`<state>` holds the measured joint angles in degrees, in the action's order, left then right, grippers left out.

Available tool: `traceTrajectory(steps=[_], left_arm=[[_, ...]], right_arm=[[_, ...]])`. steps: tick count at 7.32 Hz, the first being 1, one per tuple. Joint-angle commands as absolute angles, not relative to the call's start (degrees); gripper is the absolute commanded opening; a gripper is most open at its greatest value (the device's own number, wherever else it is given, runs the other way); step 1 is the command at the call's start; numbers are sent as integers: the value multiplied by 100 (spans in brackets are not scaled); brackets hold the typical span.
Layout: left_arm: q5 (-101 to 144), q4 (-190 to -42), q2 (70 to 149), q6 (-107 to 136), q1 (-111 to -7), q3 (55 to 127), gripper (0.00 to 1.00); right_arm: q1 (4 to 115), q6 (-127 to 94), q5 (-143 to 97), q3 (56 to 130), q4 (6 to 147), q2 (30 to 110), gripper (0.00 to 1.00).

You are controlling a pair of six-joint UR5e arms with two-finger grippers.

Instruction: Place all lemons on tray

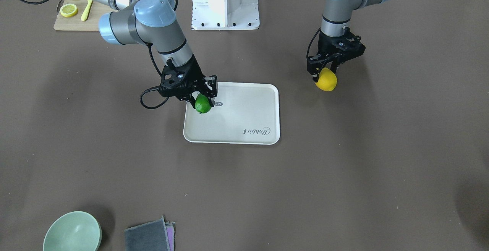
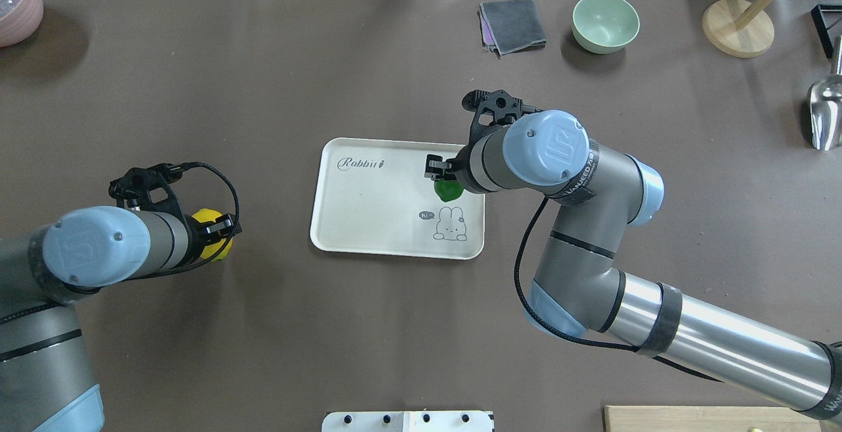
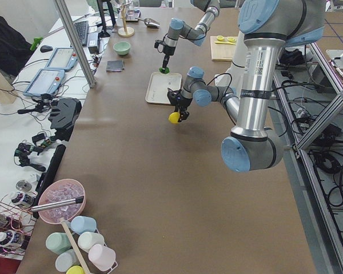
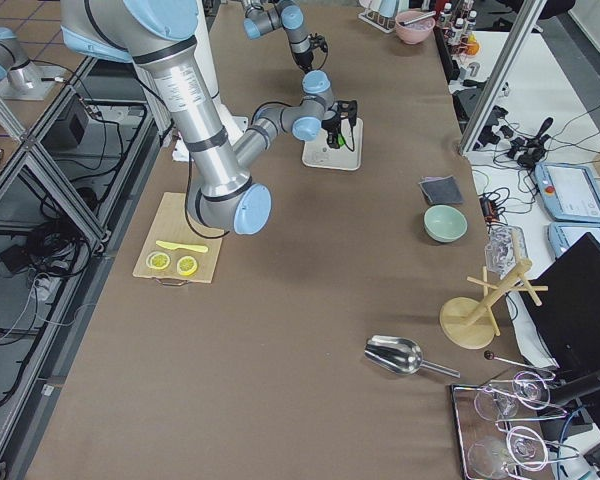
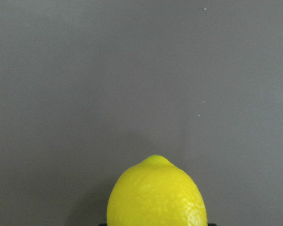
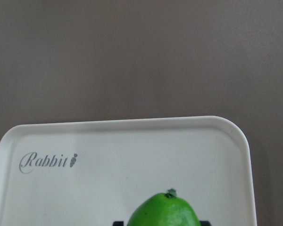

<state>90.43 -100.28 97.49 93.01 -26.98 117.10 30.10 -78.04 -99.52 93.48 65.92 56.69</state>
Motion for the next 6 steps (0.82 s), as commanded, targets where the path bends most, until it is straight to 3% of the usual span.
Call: traceTrajectory(steps=[1, 3, 4, 5, 6], left_arm=[[9167, -9906, 10244, 9132, -2935, 11760, 0], [9167, -9293, 11271, 9175, -2927, 11602, 0], [9167, -9238, 11529, 9193, -2892, 11497, 0], [9158, -9246, 11749, 9202, -2874, 11252, 0], [9123, -9298, 11968, 9202, -2865, 10893, 0]], right_arm=[[2945, -7814, -9906, 9081, 6592, 5573, 0], [2936, -7805, -9782, 8781, 6609, 5484, 0], [2936, -7822, -9791, 8719, 6601, 5467, 34], [2936, -7866, -9791, 8701, 6592, 5449, 99], [2988, -7945, -9826, 8727, 6600, 5380, 100]])
